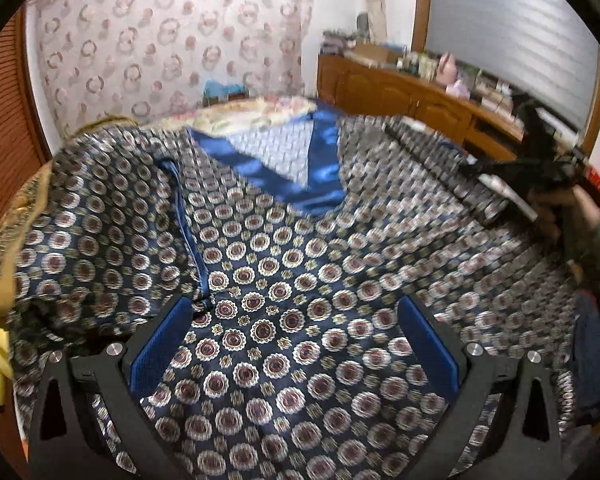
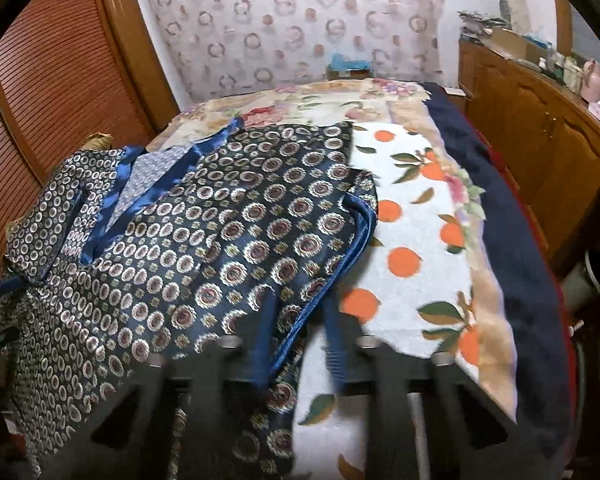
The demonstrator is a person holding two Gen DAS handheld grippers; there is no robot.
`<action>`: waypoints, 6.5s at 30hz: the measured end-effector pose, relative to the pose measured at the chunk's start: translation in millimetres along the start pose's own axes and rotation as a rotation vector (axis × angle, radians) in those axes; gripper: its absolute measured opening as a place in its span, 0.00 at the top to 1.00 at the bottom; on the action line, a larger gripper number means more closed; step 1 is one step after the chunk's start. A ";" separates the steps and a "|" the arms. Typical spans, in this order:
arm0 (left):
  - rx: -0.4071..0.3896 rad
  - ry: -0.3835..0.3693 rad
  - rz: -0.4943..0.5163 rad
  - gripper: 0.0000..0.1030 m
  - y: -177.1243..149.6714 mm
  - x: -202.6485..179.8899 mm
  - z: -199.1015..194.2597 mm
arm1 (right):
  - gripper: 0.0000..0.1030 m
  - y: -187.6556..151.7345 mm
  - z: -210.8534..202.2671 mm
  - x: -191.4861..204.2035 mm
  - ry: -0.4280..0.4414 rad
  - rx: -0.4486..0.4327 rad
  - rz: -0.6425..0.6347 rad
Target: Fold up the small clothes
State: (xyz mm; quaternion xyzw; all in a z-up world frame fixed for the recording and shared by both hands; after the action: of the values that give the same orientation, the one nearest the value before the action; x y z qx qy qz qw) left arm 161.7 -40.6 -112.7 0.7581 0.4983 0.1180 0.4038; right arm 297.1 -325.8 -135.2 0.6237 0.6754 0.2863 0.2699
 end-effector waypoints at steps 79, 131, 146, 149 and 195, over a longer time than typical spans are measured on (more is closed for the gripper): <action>0.078 0.114 -0.325 0.31 94.8 251.9 13.8 | 0.20 40.3 26.9 53.0 -0.057 -0.055 -0.162; -0.264 0.057 -0.147 0.98 -14.7 88.1 -164.8 | 0.97 -58.3 -177.9 51.3 -0.040 -0.321 -0.116; -0.179 0.109 -0.118 0.98 -55.1 73.9 -156.4 | 0.97 -135.4 -216.7 34.5 -0.029 -0.151 -0.109; -0.171 0.127 -0.116 0.97 -58.1 73.5 -154.4 | 0.97 -131.1 -209.3 41.4 -0.030 -0.139 -0.145; 0.040 0.200 -0.234 0.19 -68.3 151.4 -67.6 | 0.44 -69.7 -109.9 39.0 -0.066 -0.048 -0.121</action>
State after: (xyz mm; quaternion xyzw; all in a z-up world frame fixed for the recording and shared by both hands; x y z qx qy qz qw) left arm 149.3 133.8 -152.7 0.6872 0.6234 0.1350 0.3478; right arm 166.8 -296.5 -110.1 0.5844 0.6955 0.2648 0.3234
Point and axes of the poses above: each gripper's, at about its wrist camera, not at the fingertips, and z roughly the way its jaws point, x to its left, y to its top, the point moved 7 cm from there along z, roughly the way its jaws point, and after that the axes turned 14 degrees about -y, right-handed, at the moved point
